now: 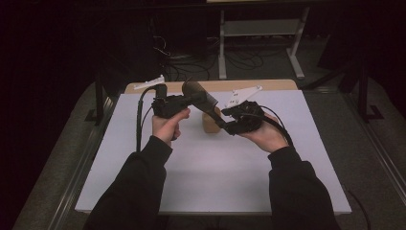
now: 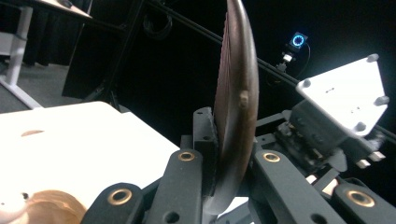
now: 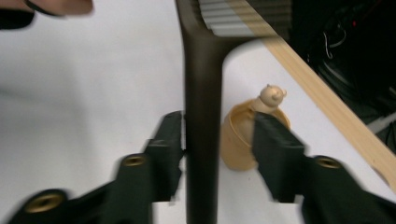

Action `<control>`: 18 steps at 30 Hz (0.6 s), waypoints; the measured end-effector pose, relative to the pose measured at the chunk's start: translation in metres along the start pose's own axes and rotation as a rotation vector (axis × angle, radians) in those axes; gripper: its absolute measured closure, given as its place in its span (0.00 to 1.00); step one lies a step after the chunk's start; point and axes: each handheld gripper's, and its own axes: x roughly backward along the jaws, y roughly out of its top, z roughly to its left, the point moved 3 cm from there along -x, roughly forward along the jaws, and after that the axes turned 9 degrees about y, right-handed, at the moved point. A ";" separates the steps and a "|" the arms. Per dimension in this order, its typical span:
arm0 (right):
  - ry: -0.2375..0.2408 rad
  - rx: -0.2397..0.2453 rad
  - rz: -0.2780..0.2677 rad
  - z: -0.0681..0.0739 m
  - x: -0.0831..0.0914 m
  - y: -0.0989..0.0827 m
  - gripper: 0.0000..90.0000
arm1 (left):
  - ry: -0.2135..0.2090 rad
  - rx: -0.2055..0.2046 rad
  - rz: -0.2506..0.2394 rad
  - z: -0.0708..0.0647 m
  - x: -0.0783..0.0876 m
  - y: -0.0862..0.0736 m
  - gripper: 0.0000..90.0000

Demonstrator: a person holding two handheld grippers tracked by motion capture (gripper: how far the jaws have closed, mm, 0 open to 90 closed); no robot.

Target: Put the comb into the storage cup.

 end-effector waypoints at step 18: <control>0.006 -0.229 -0.114 -0.016 0.006 -0.031 0.00 | 0.079 -0.112 -0.018 0.006 0.008 0.027 0.95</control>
